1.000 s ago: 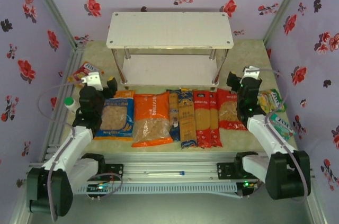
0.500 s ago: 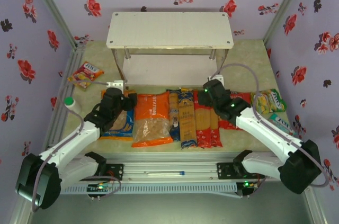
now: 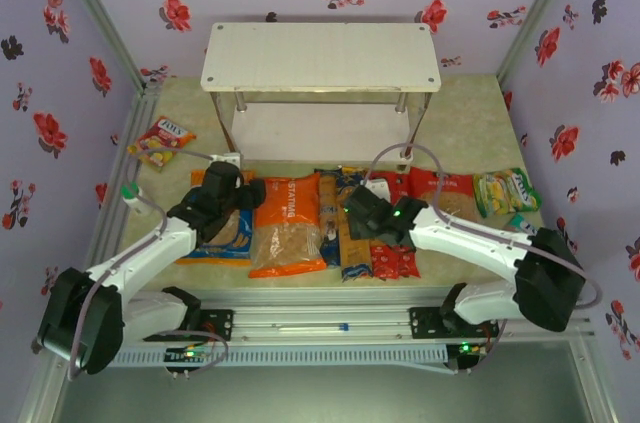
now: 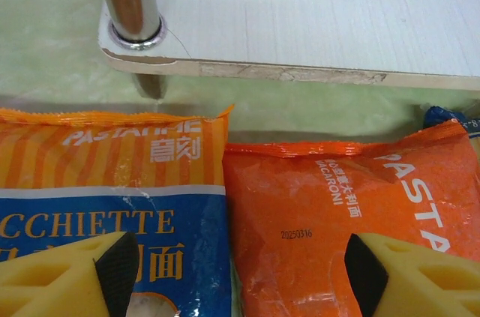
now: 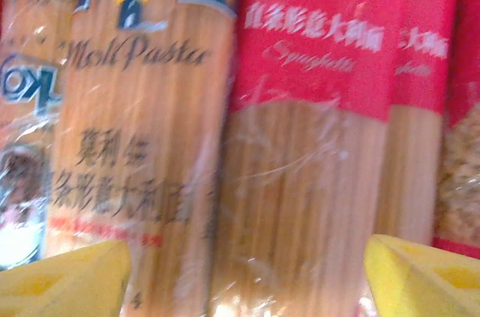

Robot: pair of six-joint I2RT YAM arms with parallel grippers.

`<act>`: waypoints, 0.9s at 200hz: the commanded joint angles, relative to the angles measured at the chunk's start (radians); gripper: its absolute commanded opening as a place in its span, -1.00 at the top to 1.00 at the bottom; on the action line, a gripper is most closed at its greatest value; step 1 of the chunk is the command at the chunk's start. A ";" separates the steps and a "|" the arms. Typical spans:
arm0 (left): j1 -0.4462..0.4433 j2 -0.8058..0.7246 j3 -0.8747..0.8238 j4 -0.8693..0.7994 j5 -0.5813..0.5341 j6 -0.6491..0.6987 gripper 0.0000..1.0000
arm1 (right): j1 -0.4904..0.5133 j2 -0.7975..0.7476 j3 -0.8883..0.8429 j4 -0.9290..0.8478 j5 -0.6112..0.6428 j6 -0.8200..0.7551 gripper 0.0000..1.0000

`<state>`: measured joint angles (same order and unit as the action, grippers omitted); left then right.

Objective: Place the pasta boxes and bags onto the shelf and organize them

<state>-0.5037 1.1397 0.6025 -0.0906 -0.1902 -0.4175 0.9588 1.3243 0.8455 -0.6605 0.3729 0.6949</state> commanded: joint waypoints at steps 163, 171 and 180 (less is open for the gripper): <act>0.059 -0.009 -0.012 -0.009 0.054 -0.024 -0.56 | 0.181 0.373 0.147 -0.143 -0.064 0.305 -0.66; 0.062 -0.007 -0.013 -0.007 0.057 -0.024 -0.56 | 0.180 0.371 0.135 -0.132 -0.075 0.308 -0.59; 0.065 -0.005 -0.012 -0.007 0.058 -0.023 -0.56 | 0.179 0.365 0.122 -0.120 -0.083 0.311 -0.50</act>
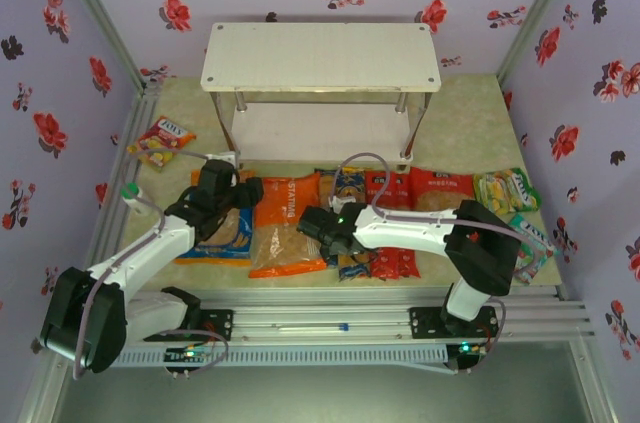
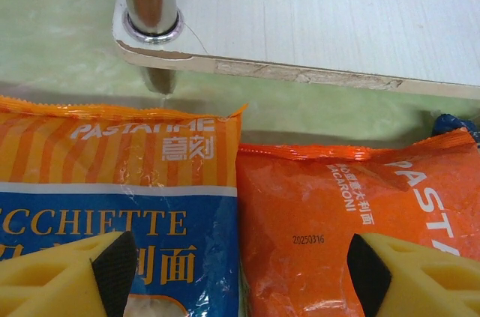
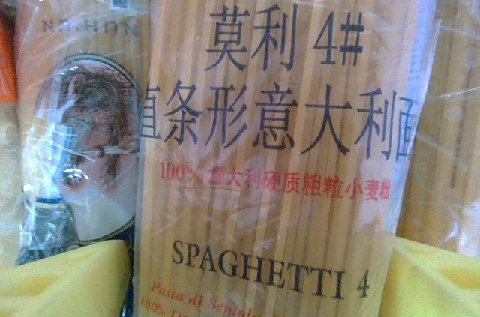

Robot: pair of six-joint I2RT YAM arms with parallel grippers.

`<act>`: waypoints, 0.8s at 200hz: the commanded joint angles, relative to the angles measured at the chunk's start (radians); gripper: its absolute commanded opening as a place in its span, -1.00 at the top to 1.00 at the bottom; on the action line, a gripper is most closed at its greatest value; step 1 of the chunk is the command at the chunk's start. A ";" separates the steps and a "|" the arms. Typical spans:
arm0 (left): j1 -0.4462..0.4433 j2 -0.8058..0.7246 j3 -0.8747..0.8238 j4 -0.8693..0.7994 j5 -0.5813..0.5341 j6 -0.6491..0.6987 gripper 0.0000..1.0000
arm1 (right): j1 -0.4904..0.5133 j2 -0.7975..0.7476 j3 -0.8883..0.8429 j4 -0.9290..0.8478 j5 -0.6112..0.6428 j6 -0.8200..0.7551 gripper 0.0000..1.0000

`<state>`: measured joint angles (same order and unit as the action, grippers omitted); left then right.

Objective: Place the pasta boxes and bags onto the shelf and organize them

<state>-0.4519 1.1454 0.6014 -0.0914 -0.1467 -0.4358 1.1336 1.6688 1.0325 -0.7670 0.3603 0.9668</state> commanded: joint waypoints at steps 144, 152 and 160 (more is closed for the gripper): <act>0.028 0.000 0.006 -0.016 0.040 -0.012 -0.50 | -0.057 -0.226 -0.023 -0.099 0.061 -0.050 1.00; 0.028 0.000 0.008 -0.018 0.041 -0.011 -0.50 | -0.068 -0.253 -0.017 -0.097 0.062 -0.061 1.00; 0.028 0.000 0.006 -0.019 0.041 -0.011 -0.50 | -0.081 -0.275 -0.009 -0.094 0.062 -0.076 1.00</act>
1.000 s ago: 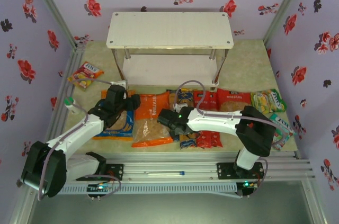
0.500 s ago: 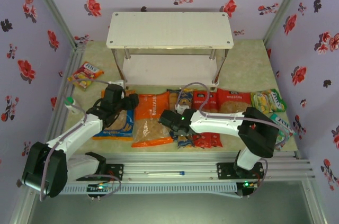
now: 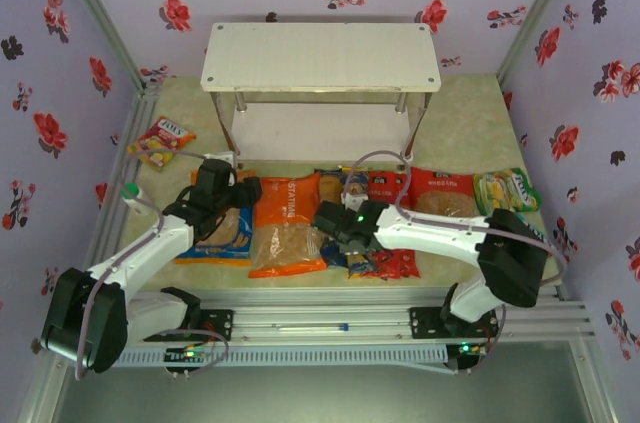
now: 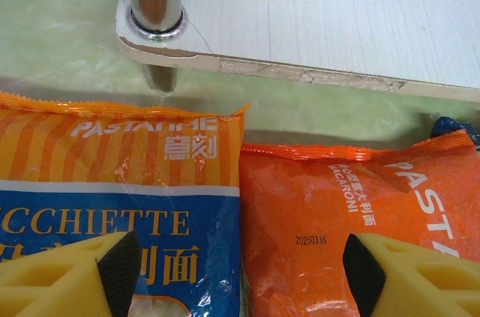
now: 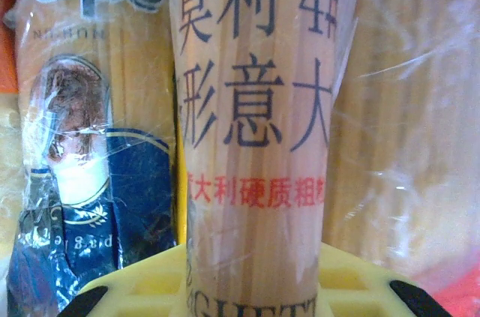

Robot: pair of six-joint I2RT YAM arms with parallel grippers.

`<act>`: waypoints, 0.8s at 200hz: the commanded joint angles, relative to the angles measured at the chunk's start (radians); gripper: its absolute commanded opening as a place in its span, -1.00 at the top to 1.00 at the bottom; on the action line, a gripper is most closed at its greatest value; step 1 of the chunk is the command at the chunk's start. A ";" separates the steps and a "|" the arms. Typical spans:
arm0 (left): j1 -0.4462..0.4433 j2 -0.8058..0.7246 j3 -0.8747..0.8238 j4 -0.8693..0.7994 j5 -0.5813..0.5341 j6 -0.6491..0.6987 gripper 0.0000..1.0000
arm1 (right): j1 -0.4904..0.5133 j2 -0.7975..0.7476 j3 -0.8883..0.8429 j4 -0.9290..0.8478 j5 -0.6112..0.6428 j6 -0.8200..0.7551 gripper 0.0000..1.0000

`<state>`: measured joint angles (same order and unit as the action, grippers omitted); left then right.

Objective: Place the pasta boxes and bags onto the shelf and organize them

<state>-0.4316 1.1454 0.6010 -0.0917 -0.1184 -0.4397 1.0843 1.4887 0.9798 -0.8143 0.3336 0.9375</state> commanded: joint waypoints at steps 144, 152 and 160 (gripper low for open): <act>0.008 -0.031 0.000 -0.054 0.011 -0.001 -0.48 | -0.471 0.148 0.317 0.234 0.058 -0.463 1.00; 0.007 -0.035 -0.002 -0.056 0.011 -0.002 -0.49 | -0.484 0.170 0.335 0.249 0.061 -0.477 1.00; 0.008 -0.039 -0.004 -0.058 0.011 -0.002 -0.49 | -0.494 0.190 0.351 0.262 0.062 -0.490 1.00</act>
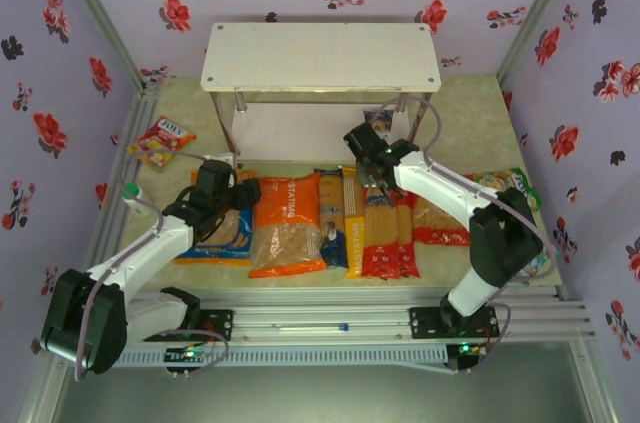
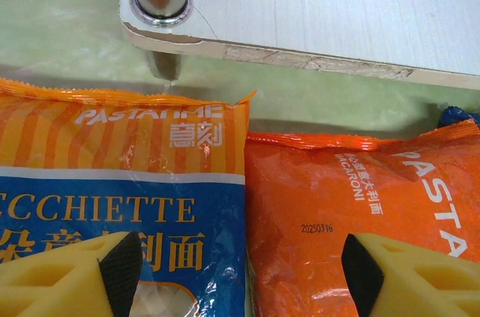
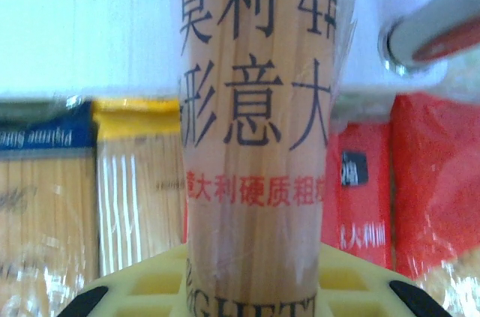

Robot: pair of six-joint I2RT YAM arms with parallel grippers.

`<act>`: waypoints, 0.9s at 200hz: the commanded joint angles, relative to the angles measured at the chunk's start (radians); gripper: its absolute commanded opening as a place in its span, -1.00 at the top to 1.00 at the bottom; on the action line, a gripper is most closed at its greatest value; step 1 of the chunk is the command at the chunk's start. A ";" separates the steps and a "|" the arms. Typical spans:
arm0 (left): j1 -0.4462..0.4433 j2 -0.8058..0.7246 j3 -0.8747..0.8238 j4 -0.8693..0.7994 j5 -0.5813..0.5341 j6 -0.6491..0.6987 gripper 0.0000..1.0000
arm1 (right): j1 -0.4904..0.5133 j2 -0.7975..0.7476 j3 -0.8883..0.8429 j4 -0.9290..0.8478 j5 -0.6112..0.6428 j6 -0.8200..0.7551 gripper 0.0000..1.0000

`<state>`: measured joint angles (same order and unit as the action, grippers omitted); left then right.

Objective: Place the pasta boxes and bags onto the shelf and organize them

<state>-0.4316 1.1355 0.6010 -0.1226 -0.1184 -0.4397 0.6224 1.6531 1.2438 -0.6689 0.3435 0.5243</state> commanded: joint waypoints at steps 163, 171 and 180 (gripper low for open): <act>0.008 -0.022 -0.001 -0.051 0.011 0.001 -0.47 | -0.114 0.179 0.170 0.311 0.177 -0.178 1.00; 0.008 -0.023 0.000 -0.054 0.011 0.001 -0.48 | -0.120 0.188 0.173 0.313 0.173 -0.178 1.00; 0.008 -0.022 0.001 -0.055 0.011 0.002 -0.48 | -0.125 0.199 0.177 0.313 0.168 -0.179 1.00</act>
<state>-0.4316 1.1194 0.6010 -0.1547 -0.1181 -0.4397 0.5186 1.8454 1.3602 -0.4629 0.4416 0.3542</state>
